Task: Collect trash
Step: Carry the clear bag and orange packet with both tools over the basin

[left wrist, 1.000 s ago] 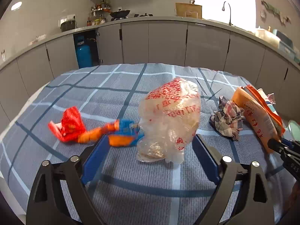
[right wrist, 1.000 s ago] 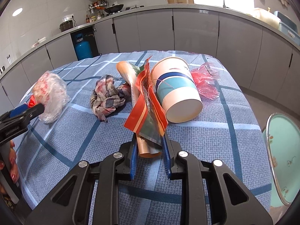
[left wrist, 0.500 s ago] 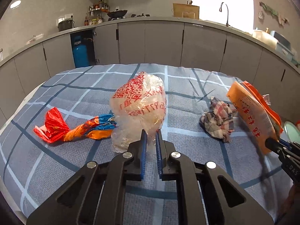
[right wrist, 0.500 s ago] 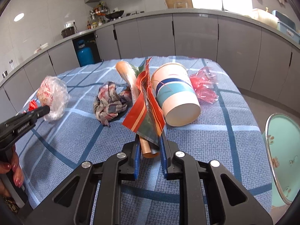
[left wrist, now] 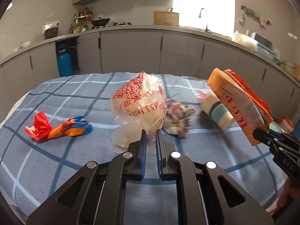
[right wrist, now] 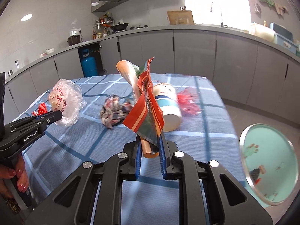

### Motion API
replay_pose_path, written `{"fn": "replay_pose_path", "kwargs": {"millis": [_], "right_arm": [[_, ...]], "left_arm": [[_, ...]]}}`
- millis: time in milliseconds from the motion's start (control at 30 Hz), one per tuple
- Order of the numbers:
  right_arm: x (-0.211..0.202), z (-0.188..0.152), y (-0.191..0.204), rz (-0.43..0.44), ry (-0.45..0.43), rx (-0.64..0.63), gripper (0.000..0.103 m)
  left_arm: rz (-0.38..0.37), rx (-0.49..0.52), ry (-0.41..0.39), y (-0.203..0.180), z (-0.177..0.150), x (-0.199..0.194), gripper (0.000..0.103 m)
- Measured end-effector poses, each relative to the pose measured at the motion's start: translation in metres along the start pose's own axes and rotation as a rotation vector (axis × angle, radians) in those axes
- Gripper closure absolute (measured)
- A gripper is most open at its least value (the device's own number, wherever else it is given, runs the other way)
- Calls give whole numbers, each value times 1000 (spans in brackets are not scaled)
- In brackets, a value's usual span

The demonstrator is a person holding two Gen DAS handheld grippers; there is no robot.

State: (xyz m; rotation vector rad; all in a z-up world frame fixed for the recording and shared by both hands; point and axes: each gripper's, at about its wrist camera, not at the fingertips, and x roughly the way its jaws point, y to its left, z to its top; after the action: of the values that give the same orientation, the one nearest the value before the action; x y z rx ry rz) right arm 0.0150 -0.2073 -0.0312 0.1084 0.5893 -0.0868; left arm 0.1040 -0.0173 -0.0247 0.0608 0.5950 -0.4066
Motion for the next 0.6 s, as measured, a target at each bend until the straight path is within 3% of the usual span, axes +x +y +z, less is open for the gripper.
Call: {"fn": "replay_pose_path", "kwargs": {"millis": [600], "right_arm": [[-67, -33, -123, -223, -2, 139, 86]], "left_arm": [[-253, 166, -9, -164, 0, -4, 93]]}}
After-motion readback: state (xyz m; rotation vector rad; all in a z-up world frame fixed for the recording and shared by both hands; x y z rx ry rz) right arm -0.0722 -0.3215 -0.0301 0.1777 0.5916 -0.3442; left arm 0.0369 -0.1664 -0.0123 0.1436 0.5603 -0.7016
